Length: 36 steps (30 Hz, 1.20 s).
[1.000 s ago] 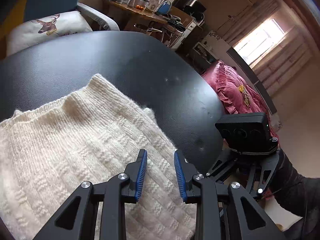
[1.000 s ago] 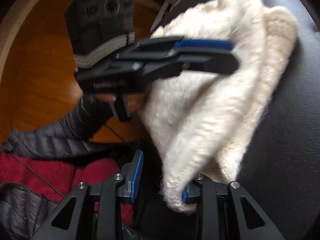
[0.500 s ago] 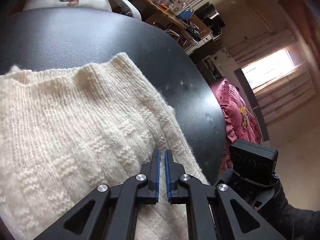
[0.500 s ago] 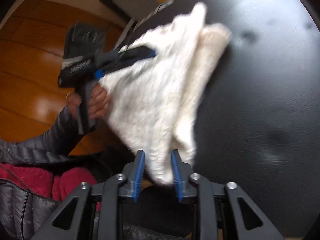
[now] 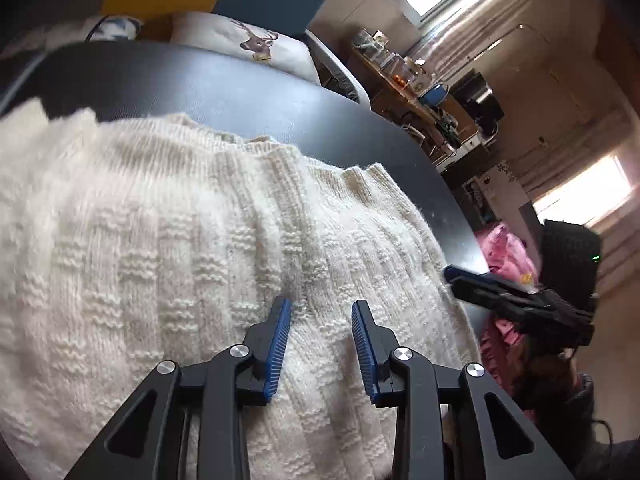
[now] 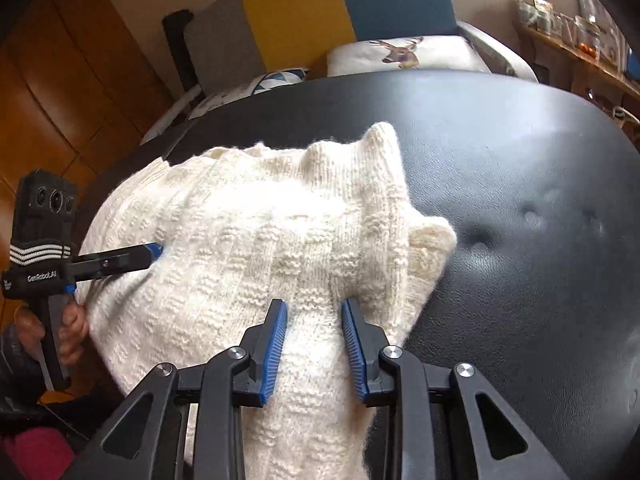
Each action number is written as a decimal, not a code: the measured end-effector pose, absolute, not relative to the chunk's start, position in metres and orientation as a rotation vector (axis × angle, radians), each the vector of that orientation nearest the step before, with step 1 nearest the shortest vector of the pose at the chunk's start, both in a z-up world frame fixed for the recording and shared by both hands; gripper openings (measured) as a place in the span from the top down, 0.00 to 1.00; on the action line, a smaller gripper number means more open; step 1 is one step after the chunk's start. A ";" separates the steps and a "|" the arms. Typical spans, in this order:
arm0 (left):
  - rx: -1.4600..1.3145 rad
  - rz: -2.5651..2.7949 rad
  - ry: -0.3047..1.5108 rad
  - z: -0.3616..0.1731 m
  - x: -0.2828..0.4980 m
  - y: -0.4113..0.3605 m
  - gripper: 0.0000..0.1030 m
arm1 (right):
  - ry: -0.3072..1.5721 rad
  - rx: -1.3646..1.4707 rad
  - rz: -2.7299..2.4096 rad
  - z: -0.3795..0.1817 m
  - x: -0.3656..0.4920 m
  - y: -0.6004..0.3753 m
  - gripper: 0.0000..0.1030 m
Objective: Fold clothes
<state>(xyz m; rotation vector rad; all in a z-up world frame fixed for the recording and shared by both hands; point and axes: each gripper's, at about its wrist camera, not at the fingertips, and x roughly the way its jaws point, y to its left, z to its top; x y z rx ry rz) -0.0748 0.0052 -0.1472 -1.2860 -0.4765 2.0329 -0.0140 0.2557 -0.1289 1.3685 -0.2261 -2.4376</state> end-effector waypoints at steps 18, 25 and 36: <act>-1.082 2.361 -0.802 -0.115 -0.001 -0.231 0.52 | -0.025 1.171 -2.330 -0.099 -0.039 0.084 0.70; -1.166 2.219 -0.889 -0.155 0.000 -0.252 0.52 | -0.166 1.251 -2.283 -0.128 -0.050 0.103 0.70; -1.068 2.046 -0.950 -0.155 0.014 -0.260 0.95 | 0.007 1.302 -2.296 -0.125 -0.057 0.105 0.72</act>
